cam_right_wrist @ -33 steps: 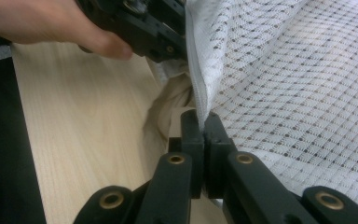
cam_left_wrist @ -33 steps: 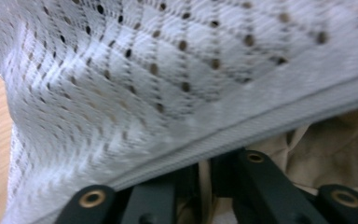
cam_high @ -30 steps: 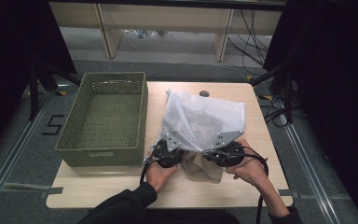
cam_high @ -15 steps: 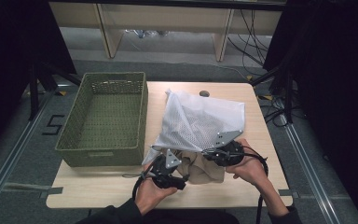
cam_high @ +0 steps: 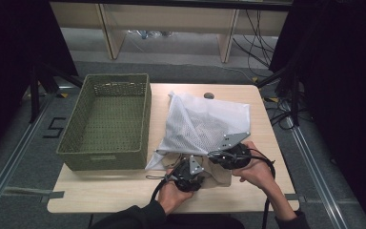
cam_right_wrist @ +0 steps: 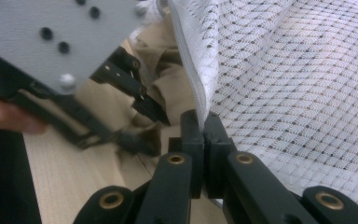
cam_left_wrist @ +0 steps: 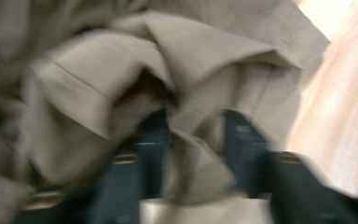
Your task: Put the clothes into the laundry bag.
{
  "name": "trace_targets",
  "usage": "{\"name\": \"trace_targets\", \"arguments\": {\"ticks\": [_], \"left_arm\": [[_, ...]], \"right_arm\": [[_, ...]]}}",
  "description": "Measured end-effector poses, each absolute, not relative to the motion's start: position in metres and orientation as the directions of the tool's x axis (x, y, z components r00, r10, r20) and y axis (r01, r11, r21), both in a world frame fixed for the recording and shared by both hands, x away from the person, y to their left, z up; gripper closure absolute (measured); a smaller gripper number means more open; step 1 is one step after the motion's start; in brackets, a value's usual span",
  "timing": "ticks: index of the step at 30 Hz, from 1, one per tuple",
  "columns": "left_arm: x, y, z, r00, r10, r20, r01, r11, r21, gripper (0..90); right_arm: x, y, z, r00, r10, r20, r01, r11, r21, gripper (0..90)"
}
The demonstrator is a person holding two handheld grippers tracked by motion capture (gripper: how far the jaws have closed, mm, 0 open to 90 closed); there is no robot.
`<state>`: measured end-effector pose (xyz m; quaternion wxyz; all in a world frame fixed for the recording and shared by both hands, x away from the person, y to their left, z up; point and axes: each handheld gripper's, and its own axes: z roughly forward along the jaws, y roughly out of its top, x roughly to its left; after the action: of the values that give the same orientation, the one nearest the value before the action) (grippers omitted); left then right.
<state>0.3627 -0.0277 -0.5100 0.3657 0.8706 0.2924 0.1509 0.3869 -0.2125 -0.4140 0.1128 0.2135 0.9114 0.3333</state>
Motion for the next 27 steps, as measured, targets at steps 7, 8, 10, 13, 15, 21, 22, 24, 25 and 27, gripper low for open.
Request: {"name": "trace_targets", "arguments": {"ticks": [7,8,10,13,15,21,22,24,25,27], "left_arm": [[0.386,-0.012,-0.487,0.715,0.694,0.081,0.378,-0.482,0.791,89.1],[0.390,-0.008,-0.483,0.693,0.716,0.087,0.377,-0.462,0.803,89.1],[0.400,0.000,-0.477,0.666,0.734,0.136,0.349,-0.467,0.813,89.1],[0.414,0.008,-0.484,0.631,0.762,0.150,0.363,-0.460,0.810,88.0],[0.414,0.006,-0.494,0.618,0.776,0.125,0.388,-0.440,0.810,87.8],[0.409,0.009,-0.500,0.647,0.750,0.138,0.393,-0.483,0.782,80.5],[0.406,0.006,-0.500,0.628,0.773,0.091,0.409,-0.427,0.807,76.0],[0.401,0.011,-0.494,0.660,0.747,0.076,0.424,-0.454,0.784,64.7],[0.398,0.012,-0.493,0.661,0.750,0.033,0.440,-0.423,0.792,60.8],[0.389,0.012,-0.489,0.655,0.755,-0.011,0.463,-0.389,0.796,50.4]], "right_arm": [[0.388,-0.216,-0.412,-0.885,0.461,-0.071,0.303,0.685,0.663,90.0],[0.388,-0.217,-0.412,-0.886,0.459,-0.066,0.304,0.684,0.663,90.0],[0.387,-0.217,-0.413,-0.882,0.468,-0.059,0.318,0.683,0.658,90.0],[0.387,-0.214,-0.416,-0.891,0.450,-0.062,0.308,0.699,0.646,90.0],[0.387,-0.213,-0.421,-0.896,0.439,-0.060,0.305,0.711,0.634,90.0],[0.390,-0.211,-0.436,-0.895,0.445,-0.042,0.335,0.730,0.596,90.0],[0.391,-0.211,-0.438,-0.896,0.442,-0.045,0.334,0.736,0.590,90.0],[0.392,-0.210,-0.442,-0.894,0.446,-0.040,0.342,0.738,0.582,90.0],[0.392,-0.210,-0.443,-0.891,0.452,-0.034,0.350,0.736,0.580,90.0],[0.393,-0.211,-0.442,-0.892,0.451,-0.034,0.352,0.739,0.574,90.0]]}}
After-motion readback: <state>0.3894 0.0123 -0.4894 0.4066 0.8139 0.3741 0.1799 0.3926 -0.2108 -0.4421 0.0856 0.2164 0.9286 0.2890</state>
